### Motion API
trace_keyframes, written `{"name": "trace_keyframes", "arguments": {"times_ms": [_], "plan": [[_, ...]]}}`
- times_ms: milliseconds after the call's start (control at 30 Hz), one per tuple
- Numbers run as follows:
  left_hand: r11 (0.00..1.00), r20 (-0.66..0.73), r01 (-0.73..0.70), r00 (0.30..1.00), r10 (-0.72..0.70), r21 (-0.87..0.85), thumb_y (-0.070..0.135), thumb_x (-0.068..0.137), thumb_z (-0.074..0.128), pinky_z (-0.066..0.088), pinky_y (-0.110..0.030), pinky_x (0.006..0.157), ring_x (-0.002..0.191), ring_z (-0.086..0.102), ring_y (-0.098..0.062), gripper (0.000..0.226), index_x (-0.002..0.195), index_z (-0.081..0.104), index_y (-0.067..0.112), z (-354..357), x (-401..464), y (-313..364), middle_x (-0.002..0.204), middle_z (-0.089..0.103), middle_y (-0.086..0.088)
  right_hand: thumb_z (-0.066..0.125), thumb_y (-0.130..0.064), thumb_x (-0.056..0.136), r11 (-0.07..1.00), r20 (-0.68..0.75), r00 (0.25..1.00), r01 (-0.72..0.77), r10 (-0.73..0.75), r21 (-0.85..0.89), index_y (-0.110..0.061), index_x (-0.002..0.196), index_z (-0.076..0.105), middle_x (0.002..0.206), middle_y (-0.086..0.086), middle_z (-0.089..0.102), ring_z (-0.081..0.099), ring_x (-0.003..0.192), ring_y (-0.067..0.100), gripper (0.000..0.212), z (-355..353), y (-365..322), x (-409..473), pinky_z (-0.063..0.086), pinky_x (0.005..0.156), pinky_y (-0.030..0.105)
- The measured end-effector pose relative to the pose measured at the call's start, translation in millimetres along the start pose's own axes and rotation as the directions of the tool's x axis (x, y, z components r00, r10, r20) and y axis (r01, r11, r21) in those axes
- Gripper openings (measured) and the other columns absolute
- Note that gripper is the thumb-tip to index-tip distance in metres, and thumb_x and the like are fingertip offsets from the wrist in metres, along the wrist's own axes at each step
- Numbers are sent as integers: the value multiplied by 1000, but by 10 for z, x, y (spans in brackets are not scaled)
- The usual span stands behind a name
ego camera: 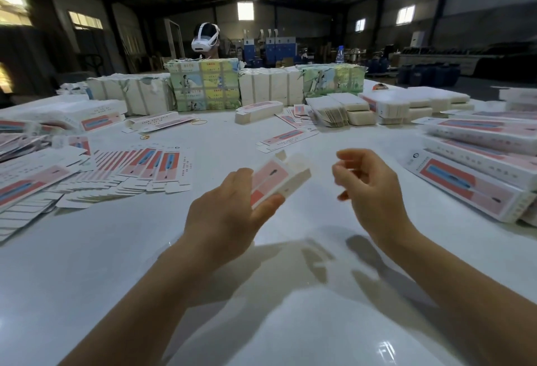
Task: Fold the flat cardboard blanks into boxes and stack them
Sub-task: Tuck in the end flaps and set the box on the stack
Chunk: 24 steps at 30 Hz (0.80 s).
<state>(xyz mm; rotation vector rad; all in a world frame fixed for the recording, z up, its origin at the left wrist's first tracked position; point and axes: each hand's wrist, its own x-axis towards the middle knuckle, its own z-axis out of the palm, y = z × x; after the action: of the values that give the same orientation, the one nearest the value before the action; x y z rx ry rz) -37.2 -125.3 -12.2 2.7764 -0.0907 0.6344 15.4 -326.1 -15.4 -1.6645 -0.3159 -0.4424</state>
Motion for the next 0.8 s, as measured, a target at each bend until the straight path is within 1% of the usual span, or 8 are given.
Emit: {"name": "trace_keyframes", "arguments": {"times_ms": [33,100,233,367,533,667,733,800], "plan": [[1000,-4,17,1000,-18,-17,66,85,31,51,-38,72,88,56,-20,50,116,40,27,1,4,-3,113,54,6,63,-6,87,978,-10,986,166,-168,-129,-23,96,64,91,-6,63,60,79,6,19,30,9,-46,49,63,15],[999,-11,41,999,-41,-19,67,84,31,51,-39,72,88,56,-21,51,115,40,27,22,9,11,114,54,6,68,-5,84,896,79,941,336,-328,-291,-15,100,71,101,-6,58,56,94,8,19,105,39,-125,45,78,14],[997,-11,74,997,-74,3,68,84,33,40,-32,64,84,53,-19,52,115,40,27,52,15,41,112,54,6,67,-4,85,818,121,913,405,-391,-408,-9,109,71,113,-4,54,43,110,15,25,172,73,-168,26,92,2],[999,17,29,999,-29,-17,69,84,36,50,-36,72,90,56,-18,54,119,38,28,103,-25,110,114,52,8,60,-2,89,826,168,922,387,-349,-410,-10,103,73,123,-4,51,32,118,8,21,192,67,-214,20,95,0],[1000,60,25,998,-25,11,69,82,34,37,-32,63,80,47,-16,51,113,38,30,117,-34,120,110,51,9,53,0,92,871,271,928,344,-257,-352,-14,99,71,133,-13,43,24,126,3,25,211,66,-246,13,98,-1],[1000,110,-3,994,5,-21,72,79,31,44,-33,67,83,51,-15,54,114,38,31,104,-41,96,109,51,11,46,-16,85,916,340,924,282,-178,-286,-26,92,67,137,-23,36,16,133,-5,25,185,6,-205,8,96,-5],[999,131,-26,991,30,-33,72,80,33,49,-36,73,87,54,-15,53,115,38,32,105,-53,111,111,51,10,41,-20,74,938,364,921,241,-140,-248,-26,90,66,133,-22,43,21,133,-3,31,181,-7,-194,15,95,-4],[999,134,-34,990,36,-21,71,81,35,49,-34,73,87,53,-15,52,115,38,32,117,-62,120,112,51,10,46,-19,70,971,326,938,178,-118,-161,-29,91,62,122,-14,57,38,125,1,28,174,-24,-200,30,91,1]]}}
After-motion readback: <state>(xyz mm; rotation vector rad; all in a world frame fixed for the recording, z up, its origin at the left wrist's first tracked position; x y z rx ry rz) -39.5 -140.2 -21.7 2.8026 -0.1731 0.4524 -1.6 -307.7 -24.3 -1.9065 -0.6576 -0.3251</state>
